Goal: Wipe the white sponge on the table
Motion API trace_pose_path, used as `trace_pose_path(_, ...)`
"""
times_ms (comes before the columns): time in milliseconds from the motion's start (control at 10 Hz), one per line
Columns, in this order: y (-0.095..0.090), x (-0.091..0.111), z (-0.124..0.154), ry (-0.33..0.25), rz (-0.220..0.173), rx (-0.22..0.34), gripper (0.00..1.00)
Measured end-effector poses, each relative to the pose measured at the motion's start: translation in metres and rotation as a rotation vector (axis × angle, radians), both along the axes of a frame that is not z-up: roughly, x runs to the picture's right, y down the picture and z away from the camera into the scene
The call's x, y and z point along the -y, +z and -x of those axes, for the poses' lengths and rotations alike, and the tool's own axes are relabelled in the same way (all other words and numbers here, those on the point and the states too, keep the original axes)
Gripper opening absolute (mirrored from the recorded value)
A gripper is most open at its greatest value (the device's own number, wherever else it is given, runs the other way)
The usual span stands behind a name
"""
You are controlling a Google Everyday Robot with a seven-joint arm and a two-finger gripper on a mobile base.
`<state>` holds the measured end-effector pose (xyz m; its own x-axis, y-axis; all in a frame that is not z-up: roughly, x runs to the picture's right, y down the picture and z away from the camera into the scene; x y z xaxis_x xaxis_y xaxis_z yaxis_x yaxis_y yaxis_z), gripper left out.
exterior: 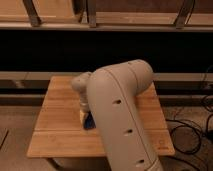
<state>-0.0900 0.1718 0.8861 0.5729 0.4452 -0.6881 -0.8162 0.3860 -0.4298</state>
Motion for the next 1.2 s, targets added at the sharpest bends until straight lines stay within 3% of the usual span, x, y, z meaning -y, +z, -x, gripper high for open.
trace_pose_path(200, 0.018, 0.02, 0.011, -0.023, -0.049, 0.011, 0.0)
trace_pose_path(400, 0.03, 0.044, 0.034, -0.037, -0.105, 0.06, 0.0)
trace_pose_path(600, 0.034, 0.049, 0.058, -0.049, -0.119, 0.116, 0.0)
trace_pose_path(1200, 0.013, 0.004, 0.105, -0.049, -0.04, 0.271, 0.0)
